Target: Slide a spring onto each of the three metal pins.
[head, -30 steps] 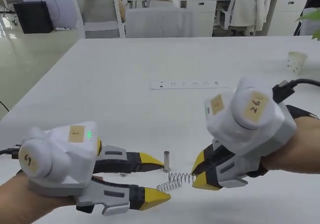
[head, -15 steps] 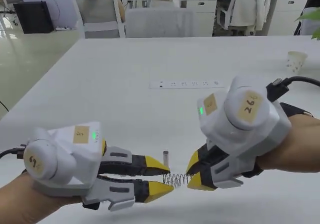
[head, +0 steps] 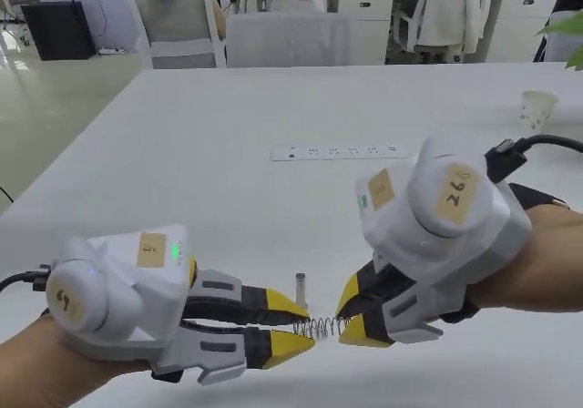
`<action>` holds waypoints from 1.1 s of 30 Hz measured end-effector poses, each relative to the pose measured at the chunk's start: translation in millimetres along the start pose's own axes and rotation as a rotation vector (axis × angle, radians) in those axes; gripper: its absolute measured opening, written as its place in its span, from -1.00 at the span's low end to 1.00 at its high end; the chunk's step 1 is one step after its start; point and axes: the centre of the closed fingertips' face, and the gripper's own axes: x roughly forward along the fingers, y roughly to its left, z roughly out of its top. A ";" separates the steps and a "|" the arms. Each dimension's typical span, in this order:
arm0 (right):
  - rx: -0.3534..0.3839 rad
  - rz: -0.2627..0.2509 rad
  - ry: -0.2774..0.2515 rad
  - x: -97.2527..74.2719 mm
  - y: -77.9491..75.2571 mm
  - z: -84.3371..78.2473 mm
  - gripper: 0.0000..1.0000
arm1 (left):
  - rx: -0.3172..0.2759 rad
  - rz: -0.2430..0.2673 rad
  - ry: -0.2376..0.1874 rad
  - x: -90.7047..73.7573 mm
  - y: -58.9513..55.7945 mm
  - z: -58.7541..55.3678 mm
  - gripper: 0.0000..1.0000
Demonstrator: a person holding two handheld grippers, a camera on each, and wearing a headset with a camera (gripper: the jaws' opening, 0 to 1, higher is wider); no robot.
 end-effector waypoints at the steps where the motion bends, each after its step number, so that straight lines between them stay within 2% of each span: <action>1: -0.001 0.000 0.001 -0.1 0.1 -0.3 -0.84 | 0.001 0.000 0.001 0.3 0.0 -0.1 -0.95; 14: 0.011 0.007 -0.012 0.9 2.0 -1.0 -0.78 | 0.017 -0.015 0.005 1.0 -2.5 -1.1 -0.97; 27: 0.043 0.012 -0.024 5.6 0.5 -6.5 -0.77 | 0.029 0.001 -0.042 -2.0 -2.3 13.7 -0.96; 33: 0.046 0.012 -0.030 4.1 1.6 -5.7 -0.81 | 0.027 0.000 -0.040 -0.7 -2.9 13.5 -0.96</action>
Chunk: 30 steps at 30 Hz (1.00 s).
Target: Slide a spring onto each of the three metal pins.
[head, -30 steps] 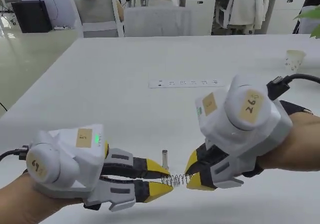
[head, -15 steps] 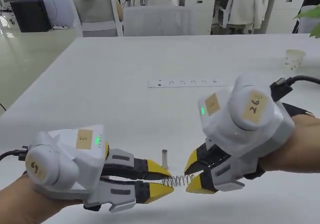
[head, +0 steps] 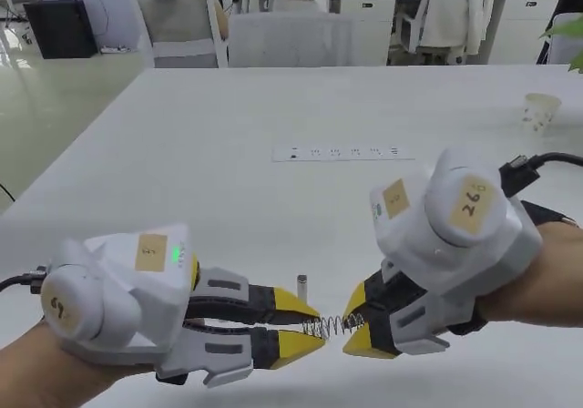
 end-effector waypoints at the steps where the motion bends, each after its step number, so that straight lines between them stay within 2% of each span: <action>1: 0.001 -0.001 0.000 -0.2 0.0 0.0 -0.81 | 0.001 0.000 0.000 0.1 -0.1 0.2 -0.96; 14: -0.005 -0.018 -0.029 -10.4 1.6 15.1 -0.83 | -0.008 0.002 0.015 1.2 -0.2 -4.9 -0.96; 18: -0.005 -0.007 -0.041 -12.4 4.4 22.3 -0.83 | -0.008 -0.003 0.021 2.9 -0.7 -7.8 -0.96; 30: -0.002 0.019 -0.014 -8.4 9.2 29.5 -0.83 | -0.016 -0.015 0.033 5.9 -4.5 -13.4 -0.96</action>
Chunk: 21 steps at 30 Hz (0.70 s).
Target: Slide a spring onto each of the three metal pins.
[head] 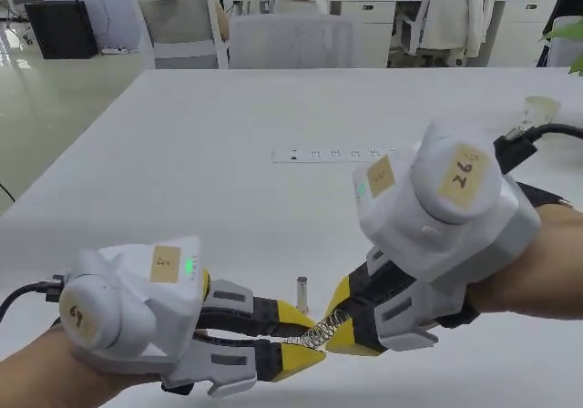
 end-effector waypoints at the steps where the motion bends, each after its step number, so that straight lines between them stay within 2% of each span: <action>1: 0.000 0.001 0.006 0.1 0.2 0.3 -0.83 | 0.000 -0.002 0.001 0.5 -0.4 -0.1 -0.96; 8: -0.010 -0.001 0.032 -0.4 -0.6 -0.2 -0.83 | -0.003 -0.005 0.000 4.0 -0.3 -0.1 -0.95; 21: -0.012 0.006 0.039 -1.2 1.3 0.0 -0.83 | -0.004 -0.016 0.011 7.6 -3.0 -2.5 -0.94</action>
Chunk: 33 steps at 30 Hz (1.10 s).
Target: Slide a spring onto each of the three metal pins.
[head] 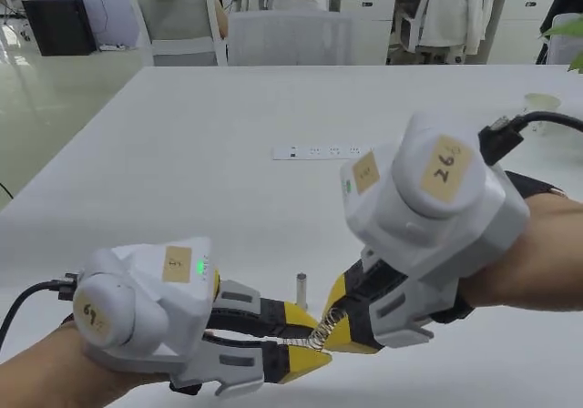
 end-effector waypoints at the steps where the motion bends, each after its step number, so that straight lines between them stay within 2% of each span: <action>1: 0.001 0.001 -0.002 -0.7 0.0 0.9 -0.83 | 0.000 0.000 0.005 0.6 -0.1 -1.1 -0.92; 8: -0.001 0.001 0.007 -0.3 -0.6 -0.9 -0.83 | -0.035 0.008 0.001 -0.1 0.3 -3.0 -0.73; 21: 0.026 -0.021 0.023 -8.8 -10.9 -11.4 -0.83 | -0.061 0.042 -0.014 -14.7 8.8 -3.1 -0.56; 28: 0.038 -0.027 0.034 -10.6 -14.3 -17.0 -0.83 | -0.087 0.057 -0.005 -29.1 9.5 -10.9 -0.44; 33: 0.046 -0.029 0.036 -11.6 -17.2 -19.5 -0.83 | -0.118 0.079 0.005 -41.2 8.5 -22.6 -0.40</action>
